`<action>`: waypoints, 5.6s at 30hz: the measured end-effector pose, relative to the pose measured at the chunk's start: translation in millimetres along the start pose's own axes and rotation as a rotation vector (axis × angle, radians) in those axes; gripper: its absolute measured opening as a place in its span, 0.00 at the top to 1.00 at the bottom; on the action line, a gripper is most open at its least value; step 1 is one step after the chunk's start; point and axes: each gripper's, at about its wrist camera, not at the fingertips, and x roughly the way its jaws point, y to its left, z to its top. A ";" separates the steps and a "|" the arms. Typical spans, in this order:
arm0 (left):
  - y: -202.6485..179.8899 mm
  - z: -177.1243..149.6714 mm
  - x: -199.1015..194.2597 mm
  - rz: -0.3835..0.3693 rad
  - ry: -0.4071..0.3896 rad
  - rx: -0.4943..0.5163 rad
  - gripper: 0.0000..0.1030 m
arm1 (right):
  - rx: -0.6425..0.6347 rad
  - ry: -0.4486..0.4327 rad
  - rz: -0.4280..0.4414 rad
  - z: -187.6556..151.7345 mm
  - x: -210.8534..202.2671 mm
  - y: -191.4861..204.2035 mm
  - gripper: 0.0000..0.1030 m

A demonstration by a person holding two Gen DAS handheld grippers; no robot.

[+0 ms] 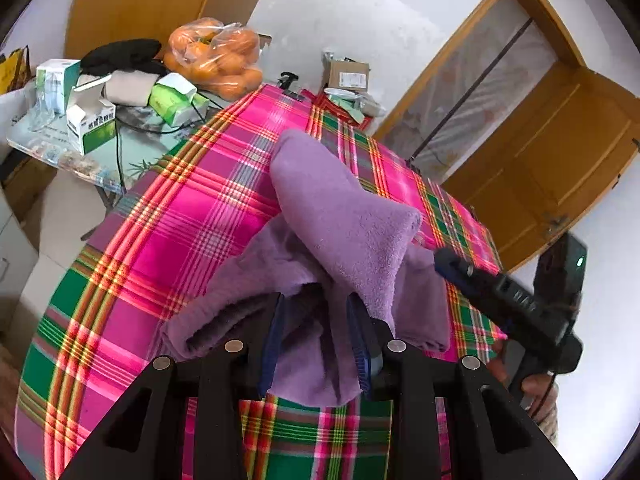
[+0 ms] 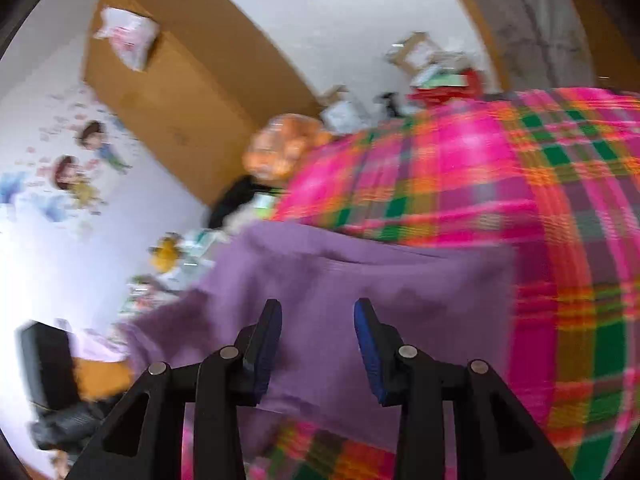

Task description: Fold clothes

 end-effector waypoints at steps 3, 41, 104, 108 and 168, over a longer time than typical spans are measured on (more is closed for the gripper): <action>1.9 2.1 2.0 -0.001 0.003 -0.013 0.68 | 0.011 0.003 -0.103 -8.9 -5.1 -20.3 0.62; -45.9 -24.2 30.9 0.002 0.093 0.117 0.68 | 0.136 -0.153 -0.172 -24.5 -93.1 -77.3 0.90; -118.1 -67.9 85.3 -0.091 0.265 0.269 0.68 | 0.374 -0.327 -0.569 -54.8 -236.7 -214.8 1.00; -115.3 -67.3 84.4 -0.090 0.262 0.257 0.68 | 0.386 -0.326 -0.563 -58.6 -243.3 -218.4 0.99; -106.6 -82.6 90.5 -0.076 0.303 0.237 0.68 | -0.059 -0.248 -0.718 -59.4 -217.1 -149.4 0.93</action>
